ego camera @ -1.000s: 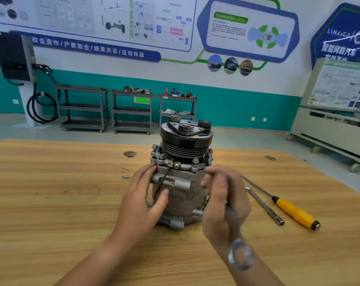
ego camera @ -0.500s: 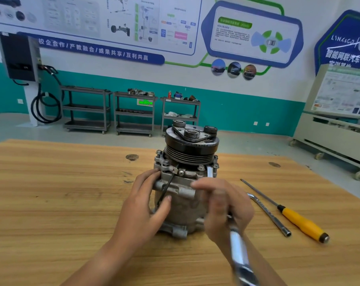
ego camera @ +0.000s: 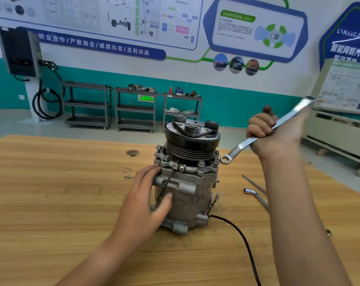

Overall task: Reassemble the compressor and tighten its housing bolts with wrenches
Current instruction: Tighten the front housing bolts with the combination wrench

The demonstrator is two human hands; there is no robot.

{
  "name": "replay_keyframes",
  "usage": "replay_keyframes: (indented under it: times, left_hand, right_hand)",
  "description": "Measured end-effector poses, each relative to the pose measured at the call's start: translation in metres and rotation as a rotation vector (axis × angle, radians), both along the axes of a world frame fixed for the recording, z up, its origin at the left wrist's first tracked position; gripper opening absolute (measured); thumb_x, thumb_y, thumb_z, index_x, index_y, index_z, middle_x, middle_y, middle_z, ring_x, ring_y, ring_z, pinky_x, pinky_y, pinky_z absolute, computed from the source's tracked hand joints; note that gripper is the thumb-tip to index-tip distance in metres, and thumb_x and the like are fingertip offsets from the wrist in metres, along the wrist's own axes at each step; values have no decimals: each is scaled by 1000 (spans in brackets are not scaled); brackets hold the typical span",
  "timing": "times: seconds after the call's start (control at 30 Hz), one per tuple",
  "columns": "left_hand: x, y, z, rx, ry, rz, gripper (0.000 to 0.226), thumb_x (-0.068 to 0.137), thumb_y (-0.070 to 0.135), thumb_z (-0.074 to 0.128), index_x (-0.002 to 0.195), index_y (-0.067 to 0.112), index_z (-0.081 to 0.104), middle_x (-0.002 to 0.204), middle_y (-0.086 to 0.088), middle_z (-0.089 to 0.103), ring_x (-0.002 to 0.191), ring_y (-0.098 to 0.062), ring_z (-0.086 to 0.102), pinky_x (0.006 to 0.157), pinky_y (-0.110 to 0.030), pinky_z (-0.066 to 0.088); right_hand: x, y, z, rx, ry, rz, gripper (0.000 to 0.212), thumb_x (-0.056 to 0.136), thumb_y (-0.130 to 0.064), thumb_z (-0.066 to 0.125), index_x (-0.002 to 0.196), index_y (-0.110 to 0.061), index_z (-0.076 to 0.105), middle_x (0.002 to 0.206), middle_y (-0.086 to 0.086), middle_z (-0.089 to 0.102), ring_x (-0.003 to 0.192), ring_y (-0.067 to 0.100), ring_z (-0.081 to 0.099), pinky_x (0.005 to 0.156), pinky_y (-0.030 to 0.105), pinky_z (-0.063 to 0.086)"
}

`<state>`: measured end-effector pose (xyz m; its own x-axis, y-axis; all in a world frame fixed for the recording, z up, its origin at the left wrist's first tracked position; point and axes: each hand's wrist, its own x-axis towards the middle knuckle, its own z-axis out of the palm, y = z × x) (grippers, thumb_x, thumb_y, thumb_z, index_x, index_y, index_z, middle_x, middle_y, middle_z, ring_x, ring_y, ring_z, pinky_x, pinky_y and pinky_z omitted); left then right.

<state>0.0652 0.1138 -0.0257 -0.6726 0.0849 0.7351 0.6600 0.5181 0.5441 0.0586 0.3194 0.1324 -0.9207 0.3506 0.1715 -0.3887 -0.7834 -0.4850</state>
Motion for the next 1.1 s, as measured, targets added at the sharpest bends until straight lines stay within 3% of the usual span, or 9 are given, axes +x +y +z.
replay_keyframes:
  times: [0.33,0.5,0.6,0.67,0.77,0.83,0.9,1.03,1.1]
  left_hand:
    - [1,0,1,17,8,4,48,81,22,61,126,24,41,125,30,32,115,28,26,95,-6,33]
    - [1,0,2,15,-7,0,49,80,25,59,125,24,41,125,30,32,115,28,27,94,2,26]
    - [1,1,1,26,-2,8,49,83,22,62,125,27,39,124,32,32,115,28,27,92,-14,42]
    - [2,1,0,33,-19,11,55,83,14,66,128,28,38,126,33,30,116,27,27,87,-22,47]
    - [1,3,-4,18,-28,21,59,82,12,68,135,14,41,128,26,32,116,22,28,95,-10,38]
    - [1,5,-5,7,-28,34,60,82,13,67,136,8,40,130,15,34,119,11,31,98,-19,40]
    - [2,6,-5,1,-24,44,59,84,16,66,137,8,40,132,12,34,120,8,31,100,-19,37]
    - [2,5,-6,-16,-43,38,63,82,13,68,138,9,39,134,11,32,121,8,29,98,1,22]
    - [2,6,-5,-17,-60,42,64,83,17,66,139,11,37,134,13,31,122,8,29,99,-4,23]
  right_hand:
    - [-64,3,-20,-62,-226,216,57,98,-56,20,62,-14,33,33,-5,21,21,8,18,24,14,11]
    - [-81,-5,-25,-43,-315,314,51,101,-46,27,61,-15,30,31,-5,20,19,8,18,22,16,11]
    - [-75,0,-32,-136,-303,311,49,102,-36,32,57,-17,26,31,-4,21,19,8,19,22,16,14]
    - [-67,6,-37,-175,-302,206,45,101,-26,34,58,-17,26,33,-5,22,21,8,20,24,16,16]
    - [-46,12,-44,-206,-242,-21,33,97,-12,31,65,-17,29,38,-6,24,27,8,20,29,17,19]
    - [-28,9,-49,-188,-181,-190,25,95,-7,28,72,-16,30,44,-6,24,31,9,23,33,17,23]
    - [-8,0,-56,-147,-103,-372,18,96,-9,31,80,-15,34,49,-5,27,36,9,28,39,18,30]
    - [28,-24,-74,5,142,-640,21,99,-14,34,81,-16,45,49,-4,37,45,11,40,52,25,46]
    - [39,-37,-86,169,268,-730,20,97,-19,35,84,-19,51,50,-6,43,49,12,45,59,28,49]
